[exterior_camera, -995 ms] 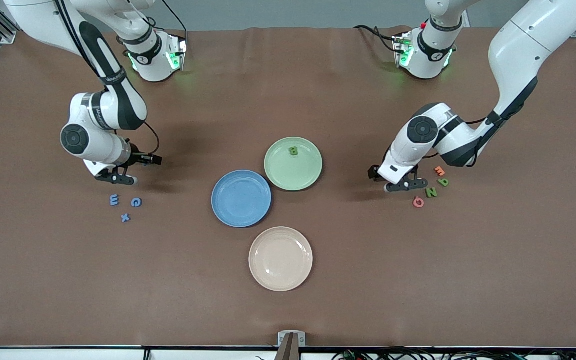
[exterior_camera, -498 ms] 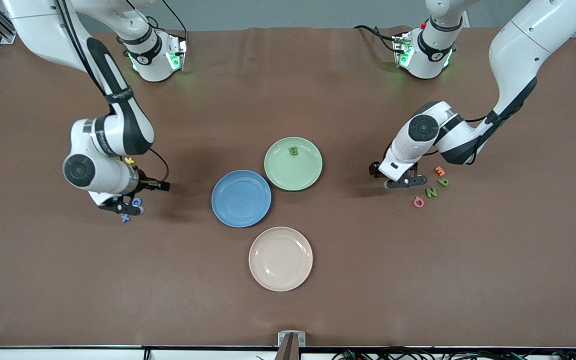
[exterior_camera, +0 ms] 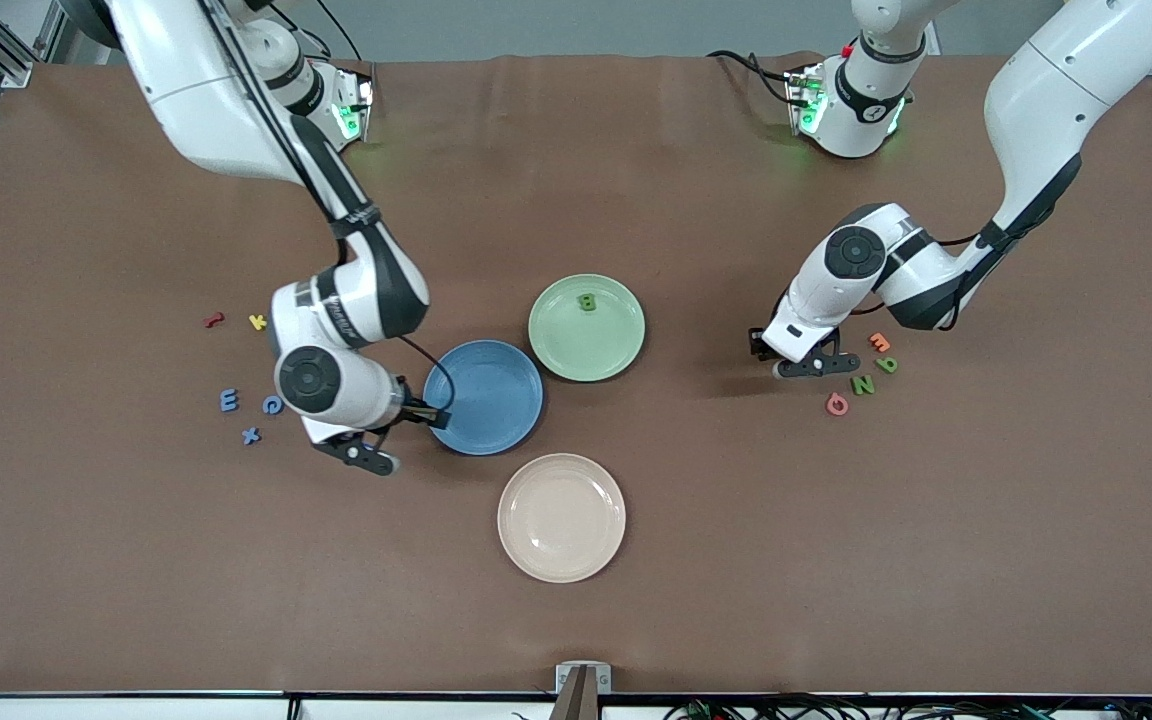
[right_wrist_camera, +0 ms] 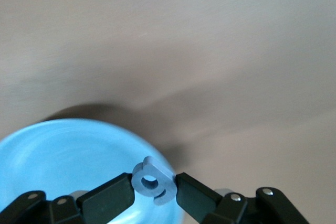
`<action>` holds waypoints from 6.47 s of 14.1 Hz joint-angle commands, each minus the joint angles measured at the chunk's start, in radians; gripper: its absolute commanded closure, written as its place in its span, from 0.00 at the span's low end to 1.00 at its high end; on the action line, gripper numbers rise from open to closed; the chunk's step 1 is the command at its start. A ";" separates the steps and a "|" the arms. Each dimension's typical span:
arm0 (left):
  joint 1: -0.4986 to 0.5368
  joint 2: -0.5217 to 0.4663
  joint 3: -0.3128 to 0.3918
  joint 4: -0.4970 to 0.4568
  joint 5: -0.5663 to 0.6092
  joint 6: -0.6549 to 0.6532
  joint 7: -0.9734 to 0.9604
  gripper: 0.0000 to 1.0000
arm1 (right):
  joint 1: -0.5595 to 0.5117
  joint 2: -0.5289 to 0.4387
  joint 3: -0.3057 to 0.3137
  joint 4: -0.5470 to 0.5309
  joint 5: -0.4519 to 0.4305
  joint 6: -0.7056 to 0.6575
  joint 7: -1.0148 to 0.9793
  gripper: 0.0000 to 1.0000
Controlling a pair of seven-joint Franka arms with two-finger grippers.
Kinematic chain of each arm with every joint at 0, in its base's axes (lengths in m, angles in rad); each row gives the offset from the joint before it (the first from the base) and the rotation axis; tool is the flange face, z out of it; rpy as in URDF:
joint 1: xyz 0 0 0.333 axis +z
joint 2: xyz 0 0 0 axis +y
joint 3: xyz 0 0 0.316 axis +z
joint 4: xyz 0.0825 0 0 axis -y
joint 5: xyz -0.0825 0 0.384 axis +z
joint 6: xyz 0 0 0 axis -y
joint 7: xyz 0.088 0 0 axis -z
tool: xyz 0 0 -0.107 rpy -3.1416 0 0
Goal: Sort letters by color into matching plates
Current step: 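Carry the blue g to the blue plate while the left gripper lifts the n, then drop the n on the green plate while the right gripper reaches the blue x, then grasp the blue x with the right gripper while the left gripper returns to the N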
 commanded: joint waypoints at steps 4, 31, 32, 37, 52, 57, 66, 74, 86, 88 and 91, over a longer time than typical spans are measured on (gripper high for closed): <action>0.017 0.004 -0.007 -0.019 0.021 0.015 -0.003 0.78 | 0.098 0.044 -0.009 0.053 0.029 0.072 0.153 0.80; -0.459 0.064 -0.113 0.302 -0.286 -0.275 -0.554 0.80 | -0.074 -0.014 -0.018 0.151 0.009 -0.189 -0.079 0.00; -0.494 0.065 -0.090 0.300 -0.286 -0.274 -0.568 0.80 | -0.120 -0.034 -0.018 0.131 0.006 -0.188 -0.176 0.00; -0.569 0.096 -0.046 0.303 -0.279 -0.240 -0.609 0.80 | -0.289 -0.065 -0.017 0.060 -0.159 -0.099 -0.468 0.00; -0.704 0.111 0.106 0.371 -0.275 -0.148 -0.624 0.79 | -0.468 -0.150 -0.006 -0.376 -0.106 0.369 -0.815 0.03; -0.717 0.111 0.119 0.380 -0.275 -0.146 -0.624 0.70 | -0.461 -0.166 -0.006 -0.452 -0.089 0.462 -0.815 0.03; -0.614 0.064 0.111 0.380 -0.287 -0.157 -0.600 0.00 | -0.445 -0.154 -0.006 -0.435 -0.089 0.484 -0.804 0.06; -0.257 -0.022 -0.012 0.248 -0.284 -0.175 -0.246 0.01 | -0.445 -0.105 -0.007 -0.395 -0.090 0.484 -0.806 0.09; 0.079 -0.096 -0.021 0.219 -0.272 -0.275 0.323 0.02 | -0.445 -0.078 -0.007 -0.372 -0.092 0.469 -0.815 0.32; 0.121 -0.087 -0.021 0.219 -0.269 -0.268 0.391 0.02 | -0.445 -0.080 -0.007 -0.372 -0.092 0.469 -0.815 0.37; 0.178 -0.085 -0.021 0.182 -0.258 -0.232 0.475 0.02 | -0.447 -0.080 -0.007 -0.372 -0.092 0.467 -0.815 0.42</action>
